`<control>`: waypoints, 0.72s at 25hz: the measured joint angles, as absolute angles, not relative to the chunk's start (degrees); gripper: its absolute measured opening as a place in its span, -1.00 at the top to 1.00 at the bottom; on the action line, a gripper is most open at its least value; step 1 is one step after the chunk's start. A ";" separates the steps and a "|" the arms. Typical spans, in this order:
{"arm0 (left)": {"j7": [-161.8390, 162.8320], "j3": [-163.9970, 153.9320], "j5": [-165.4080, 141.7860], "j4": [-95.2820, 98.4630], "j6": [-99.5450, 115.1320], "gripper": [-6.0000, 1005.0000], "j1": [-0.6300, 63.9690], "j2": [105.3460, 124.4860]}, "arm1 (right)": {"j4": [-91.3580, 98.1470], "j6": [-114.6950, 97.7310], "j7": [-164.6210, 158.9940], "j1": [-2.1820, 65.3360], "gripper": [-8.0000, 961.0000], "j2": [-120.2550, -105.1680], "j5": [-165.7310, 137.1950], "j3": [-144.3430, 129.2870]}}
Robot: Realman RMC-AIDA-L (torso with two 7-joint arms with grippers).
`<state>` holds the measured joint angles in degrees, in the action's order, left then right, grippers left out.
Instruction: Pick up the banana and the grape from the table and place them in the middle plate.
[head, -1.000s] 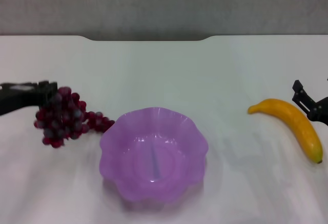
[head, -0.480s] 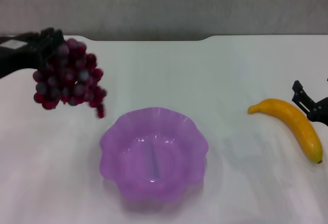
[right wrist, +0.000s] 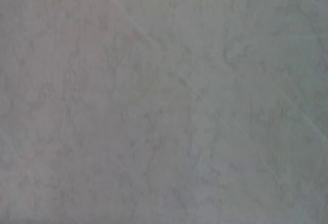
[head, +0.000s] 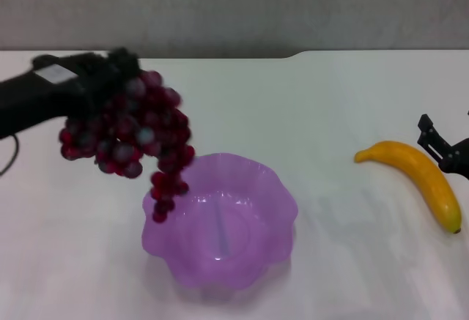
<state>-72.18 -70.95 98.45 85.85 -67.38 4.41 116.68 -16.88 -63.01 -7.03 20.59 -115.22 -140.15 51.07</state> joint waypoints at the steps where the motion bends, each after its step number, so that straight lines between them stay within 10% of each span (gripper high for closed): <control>1: -71.86 -71.72 98.12 86.24 -67.60 0.68 4.51 116.59 | -16.87 -63.01 -7.03 20.62 -0.89 -115.22 -140.16 51.06; 18: -72.72 -91.53 85.93 84.60 -50.89 0.67 6.31 116.88 | -16.88 -63.02 -7.03 20.75 -0.89 -115.22 -140.35 51.06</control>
<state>-72.72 -91.53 85.93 84.60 -50.89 6.31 116.88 -16.88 -63.02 -7.03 20.75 -115.22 -140.35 51.06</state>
